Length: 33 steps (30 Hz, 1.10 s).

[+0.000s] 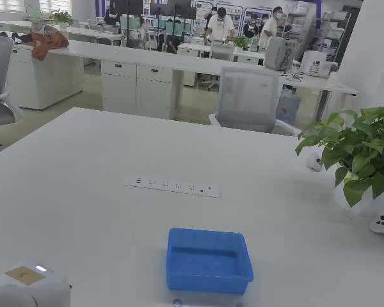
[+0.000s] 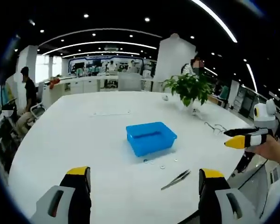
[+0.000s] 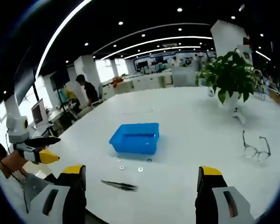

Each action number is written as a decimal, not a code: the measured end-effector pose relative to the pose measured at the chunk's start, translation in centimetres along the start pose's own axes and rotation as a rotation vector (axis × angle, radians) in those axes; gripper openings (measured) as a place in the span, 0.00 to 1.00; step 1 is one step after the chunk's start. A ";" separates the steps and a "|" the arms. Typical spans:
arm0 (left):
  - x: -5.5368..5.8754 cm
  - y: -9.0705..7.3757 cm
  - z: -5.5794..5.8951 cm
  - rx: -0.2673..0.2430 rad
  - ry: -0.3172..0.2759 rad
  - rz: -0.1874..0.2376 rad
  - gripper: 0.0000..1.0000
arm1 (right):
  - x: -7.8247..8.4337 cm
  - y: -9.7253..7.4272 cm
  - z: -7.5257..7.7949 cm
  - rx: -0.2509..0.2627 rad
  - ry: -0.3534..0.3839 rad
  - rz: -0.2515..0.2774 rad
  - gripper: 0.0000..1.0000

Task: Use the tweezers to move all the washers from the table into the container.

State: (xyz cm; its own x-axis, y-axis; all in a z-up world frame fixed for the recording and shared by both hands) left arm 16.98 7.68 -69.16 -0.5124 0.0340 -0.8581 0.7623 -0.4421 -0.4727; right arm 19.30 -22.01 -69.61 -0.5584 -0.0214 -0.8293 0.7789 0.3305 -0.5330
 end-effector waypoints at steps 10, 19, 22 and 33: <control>0.1 0.0 -0.2 -0.006 -0.004 -0.010 0.99 | -0.2 0.5 -0.2 0.000 -0.011 -0.018 0.99; 0.1 0.1 -0.3 -0.004 0.013 -0.024 0.99 | 0.1 0.7 -0.6 -0.004 -0.029 -0.047 0.98; 0.1 0.1 -0.3 -0.002 0.017 -0.023 0.98 | 0.2 0.8 -0.6 -0.005 -0.033 -0.053 0.98; 0.1 0.5 -0.1 0.016 0.037 -0.033 0.97 | 0.2 1.1 -0.8 -0.005 -0.037 -0.069 0.97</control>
State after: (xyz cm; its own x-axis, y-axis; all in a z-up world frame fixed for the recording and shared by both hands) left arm 17.39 7.52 -69.50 -0.5224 0.0818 -0.8488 0.7385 -0.4542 -0.4983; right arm 19.86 -20.94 -70.22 -0.5998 -0.0795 -0.7962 0.7373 0.3318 -0.5885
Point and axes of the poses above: the centre of the closed fingertips' face, and the gripper's own axes: y roughly forward along the fingers, z roughly to its right, x roughly out of its underside, the point moved 8 cm from there along -y, roughly backward along the fingers, and after that the axes turned 5 degrees about x, right-handed, at the moved point
